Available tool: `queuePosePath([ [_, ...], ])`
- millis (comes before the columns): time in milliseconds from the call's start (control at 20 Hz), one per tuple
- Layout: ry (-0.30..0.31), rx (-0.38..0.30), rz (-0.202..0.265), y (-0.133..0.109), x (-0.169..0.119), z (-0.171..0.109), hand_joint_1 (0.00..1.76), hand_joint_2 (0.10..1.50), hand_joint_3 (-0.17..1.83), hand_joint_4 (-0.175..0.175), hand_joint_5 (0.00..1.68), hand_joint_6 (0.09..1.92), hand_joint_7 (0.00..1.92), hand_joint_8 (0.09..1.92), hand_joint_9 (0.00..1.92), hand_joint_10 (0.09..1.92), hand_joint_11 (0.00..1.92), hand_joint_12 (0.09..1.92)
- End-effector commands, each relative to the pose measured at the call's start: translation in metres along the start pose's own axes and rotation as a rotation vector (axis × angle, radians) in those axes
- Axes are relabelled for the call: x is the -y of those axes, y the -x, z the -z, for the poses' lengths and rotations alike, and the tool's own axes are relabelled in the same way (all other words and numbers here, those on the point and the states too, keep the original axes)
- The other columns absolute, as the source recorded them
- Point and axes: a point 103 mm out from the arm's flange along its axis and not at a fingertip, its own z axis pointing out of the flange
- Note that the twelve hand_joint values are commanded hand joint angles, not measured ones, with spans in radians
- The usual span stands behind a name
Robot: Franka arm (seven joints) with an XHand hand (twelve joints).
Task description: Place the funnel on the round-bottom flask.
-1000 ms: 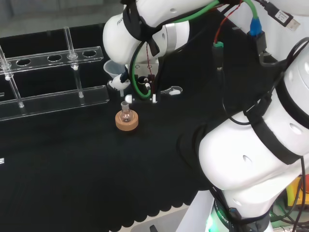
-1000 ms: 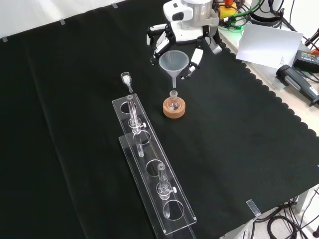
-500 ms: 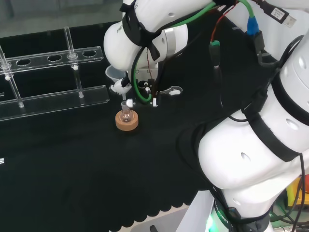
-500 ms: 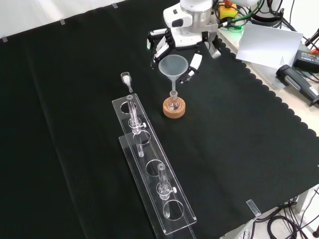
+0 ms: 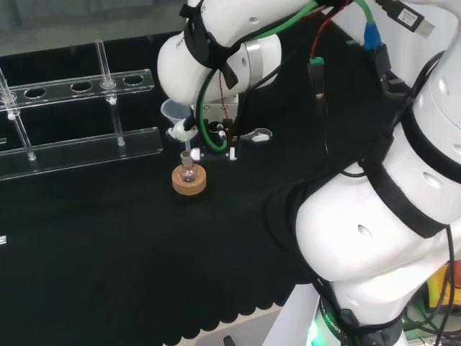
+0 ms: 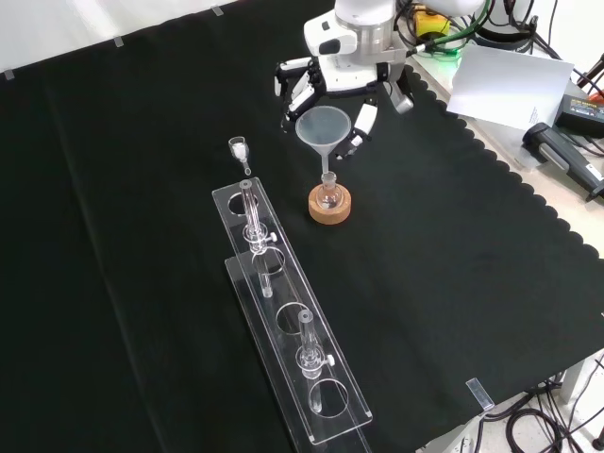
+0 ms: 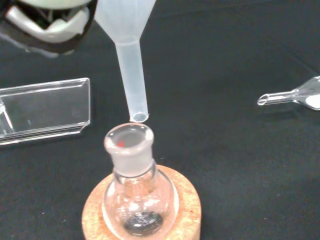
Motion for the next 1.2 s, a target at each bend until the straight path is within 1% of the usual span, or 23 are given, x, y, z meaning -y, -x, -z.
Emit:
queuePosePath([
  [50, 0.001, -0.001, -0.017, 0.008, -0.002, -0.001, 0.86, 0.6, 0.71, 0.083, 0.96, 0.52, 1.17, 0.57, 0.93, 0.33, 0.0, 1.36],
  [200, 0.0, -0.004, -0.022, 0.007, -0.002, 0.0, 0.86, 0.6, 0.71, 0.083, 0.96, 0.52, 1.17, 0.57, 0.93, 0.33, 0.0, 1.36],
  [300, 0.002, -0.001, -0.023, -0.001, 0.001, -0.003, 0.86, 0.6, 0.71, 0.083, 0.96, 0.52, 1.17, 0.57, 0.93, 0.33, 0.0, 1.36],
  [500, 0.007, -0.006, -0.022, -0.004, 0.002, -0.003, 0.86, 0.6, 0.71, 0.083, 0.96, 0.52, 1.17, 0.57, 0.93, 0.32, 0.0, 1.36],
  [850, -0.007, -0.009, -0.023, 0.0, 0.001, -0.001, 0.86, 0.6, 0.71, 0.083, 0.96, 0.52, 1.18, 0.57, 0.93, 0.32, 0.0, 1.36],
  [950, -0.005, -0.004, -0.028, -0.005, 0.003, -0.003, 0.86, 0.6, 0.71, 0.082, 0.96, 0.52, 1.18, 0.57, 0.93, 0.32, 0.0, 1.36],
  [1200, -0.007, -0.009, -0.034, -0.007, 0.004, -0.005, 0.86, 0.6, 0.71, 0.082, 0.96, 0.52, 1.18, 0.57, 0.93, 0.32, 0.0, 1.36],
])
